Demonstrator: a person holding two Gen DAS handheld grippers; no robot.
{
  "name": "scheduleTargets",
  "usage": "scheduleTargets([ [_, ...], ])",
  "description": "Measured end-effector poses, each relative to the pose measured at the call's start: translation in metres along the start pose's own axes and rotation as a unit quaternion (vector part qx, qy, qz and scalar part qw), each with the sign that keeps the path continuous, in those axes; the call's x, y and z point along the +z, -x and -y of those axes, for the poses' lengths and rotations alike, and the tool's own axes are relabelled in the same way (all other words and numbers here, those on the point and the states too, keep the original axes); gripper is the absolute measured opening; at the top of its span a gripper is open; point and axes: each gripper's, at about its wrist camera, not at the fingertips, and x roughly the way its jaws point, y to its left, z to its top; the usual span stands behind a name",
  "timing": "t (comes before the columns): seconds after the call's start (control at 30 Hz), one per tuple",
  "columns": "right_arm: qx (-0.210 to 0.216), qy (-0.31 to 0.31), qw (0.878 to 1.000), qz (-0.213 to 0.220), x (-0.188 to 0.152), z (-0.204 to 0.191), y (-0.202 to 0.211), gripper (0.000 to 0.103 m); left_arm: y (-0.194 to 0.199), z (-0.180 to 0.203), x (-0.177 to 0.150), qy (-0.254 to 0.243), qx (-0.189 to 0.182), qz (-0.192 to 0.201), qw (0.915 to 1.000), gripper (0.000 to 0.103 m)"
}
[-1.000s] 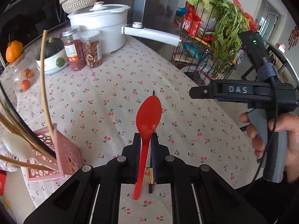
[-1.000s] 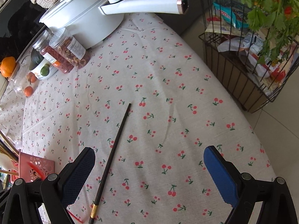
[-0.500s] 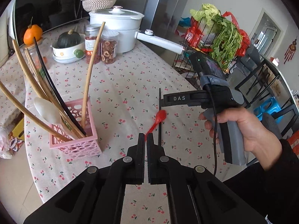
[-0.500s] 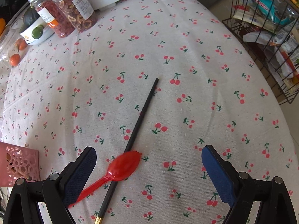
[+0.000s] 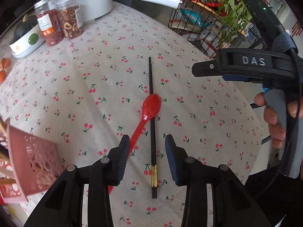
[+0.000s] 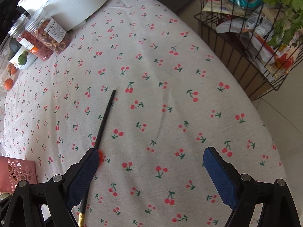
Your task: Organize utensils
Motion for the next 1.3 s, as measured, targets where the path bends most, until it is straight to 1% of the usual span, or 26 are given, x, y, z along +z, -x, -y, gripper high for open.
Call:
scheduleTargets([
  [0.13,0.003,-0.002,1.0,0.002,0.002,0.011,0.006,0.093,-0.027,0.009,0.025,-0.02,-0.016,-0.032,0.9992,0.04],
  [0.23,0.012,-0.001,1.0,0.004,0.005,0.014,0.009,0.093,-0.045,0.013,0.04,-0.031,-0.003,-0.058,0.9978,0.04],
  [0.3,0.016,0.001,1.0,0.005,0.005,0.014,0.01,0.093,-0.05,0.014,0.045,-0.03,0.001,-0.064,0.9975,0.04],
  [0.43,0.021,0.004,1.0,0.007,0.006,0.013,0.012,0.093,-0.055,0.014,0.051,-0.033,0.0,-0.062,0.9975,0.04],
  [0.5,0.021,0.004,1.0,0.007,0.006,0.014,0.012,0.093,-0.055,0.015,0.051,-0.038,0.004,-0.062,0.9973,0.036],
  [0.53,0.021,0.003,1.0,0.007,0.005,0.014,0.012,0.093,-0.055,0.015,0.051,-0.04,0.009,-0.062,0.9972,0.028],
  [0.57,0.021,0.001,1.0,0.006,0.005,0.014,0.012,0.093,-0.054,0.015,0.051,-0.039,0.01,-0.059,0.9974,0.025],
  [0.6,0.02,0.0,1.0,0.006,0.005,0.015,0.012,0.093,-0.05,0.013,0.05,-0.035,0.008,-0.053,0.998,0.018],
  [0.7,0.017,-0.002,1.0,0.007,0.005,0.014,0.011,0.093,-0.031,0.008,0.043,-0.022,0.002,-0.024,0.9995,0.006],
  [0.9,0.014,0.01,1.0,0.003,0.005,-0.004,0.002,0.093,0.022,0.003,0.016,-0.005,0.007,0.034,0.9994,0.002],
  [1.0,0.016,0.019,1.0,-0.003,0.005,-0.018,-0.007,0.093,0.037,-0.002,0.005,-0.002,-0.005,0.043,0.9991,0.002],
  [1.03,0.015,0.02,1.0,-0.005,0.005,-0.022,-0.01,0.092,0.037,-0.004,0.003,-0.004,-0.01,0.039,0.9992,0.002],
  [1.07,0.013,0.02,1.0,-0.006,0.005,-0.025,-0.012,0.092,0.036,-0.006,0.001,-0.004,-0.007,0.034,0.9994,0.004],
  [1.13,0.01,0.017,1.0,-0.007,0.005,-0.029,-0.016,0.092,0.027,-0.011,0.002,0.004,0.001,0.012,0.9999,0.005],
  [1.17,0.008,0.016,1.0,-0.007,0.005,-0.029,-0.016,0.092,0.022,-0.015,0.003,0.011,0.005,0.002,0.9999,0.009],
  [1.2,0.007,0.015,1.0,-0.008,0.005,-0.029,-0.017,0.092,0.016,-0.018,0.003,0.02,0.006,-0.003,0.9998,0.016],
  [1.23,0.007,0.014,1.0,-0.009,0.005,-0.029,-0.017,0.092,0.01,-0.021,0.005,0.027,0.005,-0.005,0.9996,0.021],
  [1.27,0.006,0.015,1.0,-0.009,0.005,-0.028,-0.017,0.092,0.005,-0.024,0.007,0.034,0.004,-0.005,0.9994,0.034],
  [1.3,0.004,0.015,1.0,-0.01,0.005,-0.027,-0.018,0.092,0.0,-0.025,0.01,0.04,0.004,-0.004,0.9992,0.044],
])
